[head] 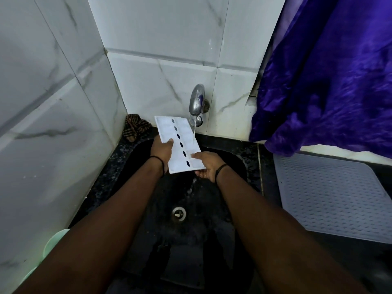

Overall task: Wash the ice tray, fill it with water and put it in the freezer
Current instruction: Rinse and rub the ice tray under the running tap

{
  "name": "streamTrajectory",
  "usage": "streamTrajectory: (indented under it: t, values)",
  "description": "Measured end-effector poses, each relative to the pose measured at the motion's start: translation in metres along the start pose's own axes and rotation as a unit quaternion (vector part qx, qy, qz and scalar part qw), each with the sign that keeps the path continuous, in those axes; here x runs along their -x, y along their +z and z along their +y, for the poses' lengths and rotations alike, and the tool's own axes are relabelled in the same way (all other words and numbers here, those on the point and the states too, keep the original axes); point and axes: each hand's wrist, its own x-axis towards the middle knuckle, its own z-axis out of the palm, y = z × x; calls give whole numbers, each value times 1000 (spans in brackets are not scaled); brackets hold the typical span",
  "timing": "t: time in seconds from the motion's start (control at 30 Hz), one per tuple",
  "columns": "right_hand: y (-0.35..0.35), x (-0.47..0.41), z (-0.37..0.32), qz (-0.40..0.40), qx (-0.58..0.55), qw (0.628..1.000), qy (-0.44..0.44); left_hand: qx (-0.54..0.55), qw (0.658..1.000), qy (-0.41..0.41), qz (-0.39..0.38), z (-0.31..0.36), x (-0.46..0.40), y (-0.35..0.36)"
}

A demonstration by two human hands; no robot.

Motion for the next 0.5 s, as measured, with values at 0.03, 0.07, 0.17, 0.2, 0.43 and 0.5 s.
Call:
streamTrajectory:
  t: [0.03,0.07,0.17,0.2,0.43,0.5]
  values:
    - [-1,0,-1,-6,-4,1000,-7,8,1000,-15,-14,-1,0,-2]
    - [-1,0,-1,-8,-4,1000,-16,17,999,-24,-26,-3,1,-3]
    - [1,-2,-1,12,36,998,-45,51,998,-22,-41,-6,5,-3]
    - [3,-2,-1,22,47,997,-51,59,997,-17,-41,-7,6,-3]
    - [9,-1,1,-26,37,997,-70,63,997,11,-39,-13,8,-10]
    - [9,-1,0,-35,46,996,-69,56,998,16,-39,-16,8,-12]
